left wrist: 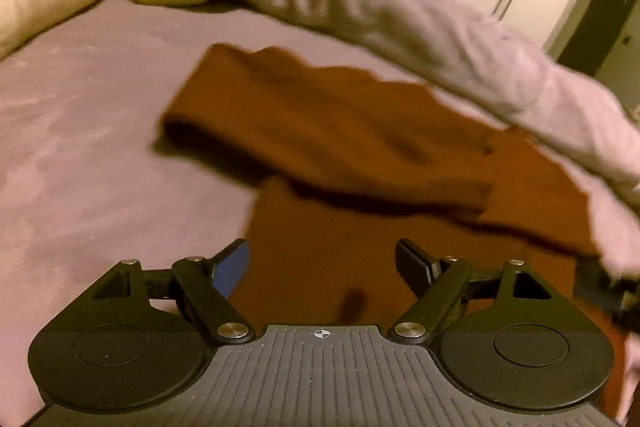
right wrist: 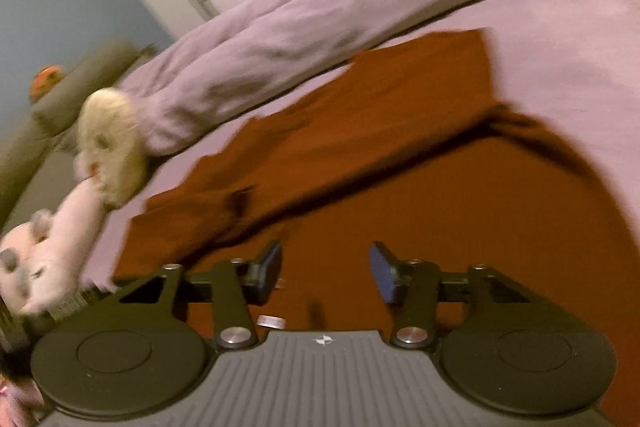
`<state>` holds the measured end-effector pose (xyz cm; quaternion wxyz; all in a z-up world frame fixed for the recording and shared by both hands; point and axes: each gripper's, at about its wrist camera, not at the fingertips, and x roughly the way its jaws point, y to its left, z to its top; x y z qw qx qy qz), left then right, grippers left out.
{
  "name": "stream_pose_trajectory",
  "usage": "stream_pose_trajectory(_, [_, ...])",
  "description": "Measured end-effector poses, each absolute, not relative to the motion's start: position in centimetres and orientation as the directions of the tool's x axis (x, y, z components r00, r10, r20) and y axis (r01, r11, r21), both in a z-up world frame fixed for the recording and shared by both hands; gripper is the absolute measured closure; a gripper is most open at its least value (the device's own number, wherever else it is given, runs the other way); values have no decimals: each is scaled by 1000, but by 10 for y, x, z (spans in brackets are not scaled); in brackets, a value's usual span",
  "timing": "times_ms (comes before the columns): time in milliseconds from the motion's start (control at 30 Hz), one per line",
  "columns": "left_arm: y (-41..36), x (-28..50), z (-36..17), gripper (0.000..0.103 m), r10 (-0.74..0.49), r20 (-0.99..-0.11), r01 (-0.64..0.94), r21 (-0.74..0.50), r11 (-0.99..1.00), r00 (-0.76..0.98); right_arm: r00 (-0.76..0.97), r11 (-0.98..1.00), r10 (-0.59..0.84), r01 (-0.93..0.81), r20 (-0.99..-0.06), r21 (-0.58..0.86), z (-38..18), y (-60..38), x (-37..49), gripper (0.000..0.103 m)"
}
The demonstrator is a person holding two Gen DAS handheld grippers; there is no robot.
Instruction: Fold small clothes
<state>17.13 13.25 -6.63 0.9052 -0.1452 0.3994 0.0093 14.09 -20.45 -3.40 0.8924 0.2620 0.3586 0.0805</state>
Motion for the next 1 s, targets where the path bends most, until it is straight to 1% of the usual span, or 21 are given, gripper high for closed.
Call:
stream_pose_trajectory(67, [137,164,-70,18,-67,-736,-145,-220,965,673,702,816,416,-6,-578,579,-33,-184,164,57])
stream_pose_trajectory(133, [139,163,-71,18,-44,-744,-151,-192,970,667,683,789,457,-17,-569,614,-33,-167,190,57])
stream_pose_trajectory(267, [146,156,-74,17,-31,-739,-144,-171,975,673,642,778,482,-1,-596,628,-36,-146,233,56])
stream_pose_trajectory(400, [157,166,-82,17,-4,-747,-178,-163,971,665,588,796,477,26,-654,605,-51,-134,258,57])
stream_pose_trajectory(467, [160,166,-82,17,2,-750,-181,-157,971,662,577,786,486,40,-657,616,-58,-132,264,58])
stream_pose_trajectory(500, [159,166,-82,17,6,-750,-180,-151,972,662,577,778,491,48,-653,627,-60,-131,266,62])
stream_pose_trajectory(533, [159,167,-82,17,9,-752,-180,-147,973,659,574,764,503,55,-646,643,-63,-131,269,73])
stream_pose_trajectory(567, [158,167,-82,17,11,-754,-180,-143,973,657,570,756,511,59,-643,652,-64,-130,270,79])
stream_pose_trajectory(600, [158,167,-81,17,12,-753,-181,-142,973,657,565,754,517,55,-643,655,-65,-128,272,98])
stream_pose_trajectory(633, [158,166,-80,17,12,-754,-183,-144,972,657,561,764,514,43,-649,643,-65,-125,273,98])
stream_pose_trajectory(700, [158,167,-77,17,13,-758,-188,-146,971,652,577,838,457,-24,-677,545,-54,-117,272,98])
stream_pose_trajectory(767, [159,168,-76,17,16,-760,-194,-146,970,650,629,888,409,-109,-661,446,-32,-117,266,98])
stream_pose_trajectory(833, [159,169,-76,17,17,-770,-200,-145,969,638,680,919,360,-140,-639,368,-12,-128,260,98])
stream_pose_trajectory(900, [157,169,-76,17,17,-774,-204,-145,968,632,725,947,297,-143,-622,286,2,-147,256,98])
stream_pose_trajectory(1000, [151,169,-72,17,9,-770,-192,-147,970,637,750,979,184,-84,-635,184,7,-182,257,98])
